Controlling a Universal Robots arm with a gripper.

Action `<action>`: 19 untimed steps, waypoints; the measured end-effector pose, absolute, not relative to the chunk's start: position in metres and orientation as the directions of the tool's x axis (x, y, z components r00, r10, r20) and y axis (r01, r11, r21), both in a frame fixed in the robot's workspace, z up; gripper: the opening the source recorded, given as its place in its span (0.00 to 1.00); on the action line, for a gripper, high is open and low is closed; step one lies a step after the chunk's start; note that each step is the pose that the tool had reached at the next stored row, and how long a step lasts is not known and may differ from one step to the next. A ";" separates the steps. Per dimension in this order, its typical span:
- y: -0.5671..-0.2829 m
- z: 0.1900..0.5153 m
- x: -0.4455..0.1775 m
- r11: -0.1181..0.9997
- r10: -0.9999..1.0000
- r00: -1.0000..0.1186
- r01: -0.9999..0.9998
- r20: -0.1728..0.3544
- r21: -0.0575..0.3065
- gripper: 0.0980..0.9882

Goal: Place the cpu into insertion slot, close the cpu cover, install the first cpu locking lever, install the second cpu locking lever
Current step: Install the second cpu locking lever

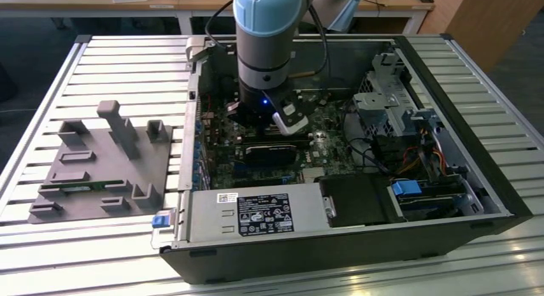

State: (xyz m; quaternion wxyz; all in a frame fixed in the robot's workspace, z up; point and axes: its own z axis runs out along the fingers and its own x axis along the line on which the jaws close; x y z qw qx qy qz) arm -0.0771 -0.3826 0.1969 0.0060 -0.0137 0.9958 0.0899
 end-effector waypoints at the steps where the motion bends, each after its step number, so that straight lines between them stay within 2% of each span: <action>1: -0.383 0.196 -0.077 0.983 -0.026 -1.000 -0.028 -0.015 0.181 0.01; 8: -0.382 0.192 -0.082 0.980 -0.026 -1.000 -0.028 -0.015 0.195 0.01; 19: -0.382 0.196 -0.082 0.980 -0.026 -1.000 -0.028 -0.015 0.196 0.01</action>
